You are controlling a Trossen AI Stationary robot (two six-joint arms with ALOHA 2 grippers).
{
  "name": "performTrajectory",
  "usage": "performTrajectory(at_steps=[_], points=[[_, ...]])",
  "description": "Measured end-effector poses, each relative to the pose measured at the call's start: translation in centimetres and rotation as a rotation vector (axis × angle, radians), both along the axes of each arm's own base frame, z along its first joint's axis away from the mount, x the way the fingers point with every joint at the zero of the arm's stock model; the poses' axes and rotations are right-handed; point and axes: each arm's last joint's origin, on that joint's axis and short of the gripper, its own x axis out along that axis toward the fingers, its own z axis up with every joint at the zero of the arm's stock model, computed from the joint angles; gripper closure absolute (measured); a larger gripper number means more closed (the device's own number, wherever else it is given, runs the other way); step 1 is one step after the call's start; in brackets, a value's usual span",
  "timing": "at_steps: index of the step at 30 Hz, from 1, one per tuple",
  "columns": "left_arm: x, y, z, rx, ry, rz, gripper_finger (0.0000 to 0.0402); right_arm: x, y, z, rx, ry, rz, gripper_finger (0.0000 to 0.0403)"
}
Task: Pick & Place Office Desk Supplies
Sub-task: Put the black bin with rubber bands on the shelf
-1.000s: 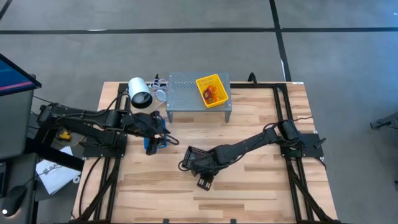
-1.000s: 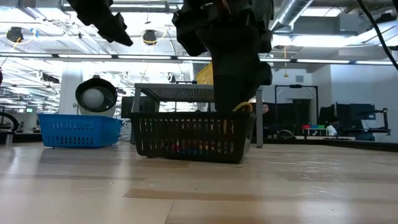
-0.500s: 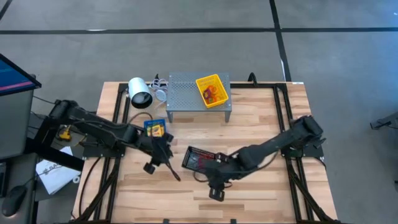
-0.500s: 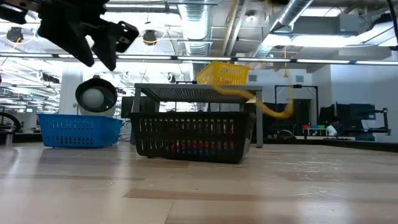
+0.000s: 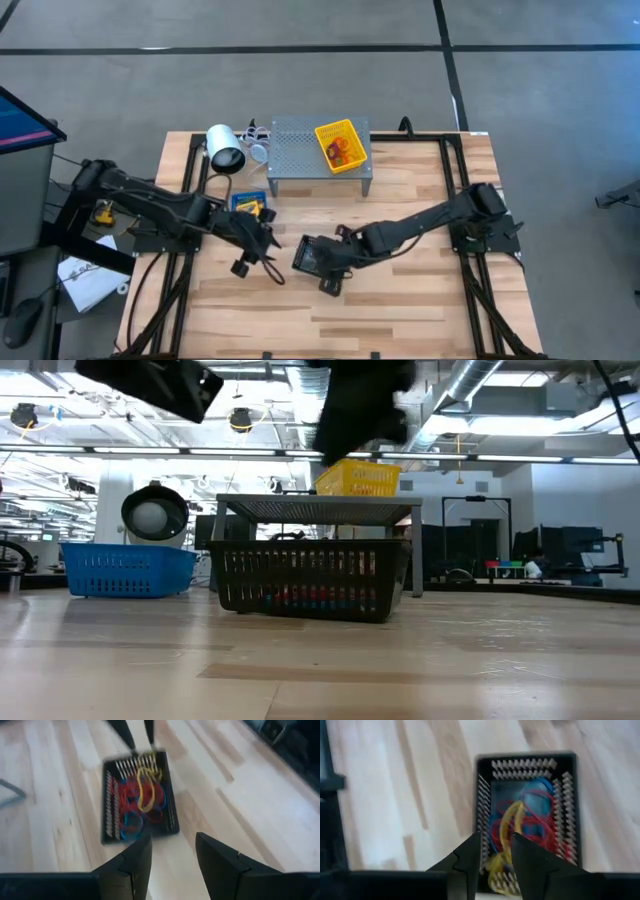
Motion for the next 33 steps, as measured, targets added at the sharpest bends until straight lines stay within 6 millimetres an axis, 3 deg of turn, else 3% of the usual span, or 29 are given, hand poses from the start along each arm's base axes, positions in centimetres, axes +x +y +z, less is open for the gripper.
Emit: performTrajectory(at_steps=[6, 11, 15, 18, 22, 29, 33], points=[[-0.6, 0.0, 0.8, -0.018, -0.033, -0.002, 0.0255, 0.8, -0.7, -0.5, 0.041, -0.019, 0.044, 0.03], [0.1, -0.4, -0.5, 0.021, 0.028, -0.03, 0.0255, 0.5, -1.8, 0.2, 0.06, -0.002, 0.041, 0.03], [1.4, -1.3, -2.0, 0.074, 0.041, -0.097, 0.0255, -0.8, -2.2, 1.3, 0.098, 0.067, 0.02, 0.03], [2.4, -2.0, -3.3, 0.124, 0.042, -0.162, 0.0255, -2.9, -1.9, 2.3, 0.086, 0.154, -0.025, 0.03], [3.4, -2.2, -4.1, 0.135, 0.036, -0.159, 0.0251, -6.2, -0.9, 4.5, -0.076, 0.163, -0.123, 0.03], [4.1, -0.9, -4.1, 0.053, 0.024, -0.077, 0.0249, -12.9, 0.5, 11.3, -0.192, -0.159, -0.268, 0.03], [4.2, -0.9, -4.4, 0.082, 0.042, -0.109, 0.025, -15.9, 0.7, 13.9, -0.196, -0.329, -0.321, 0.03]])
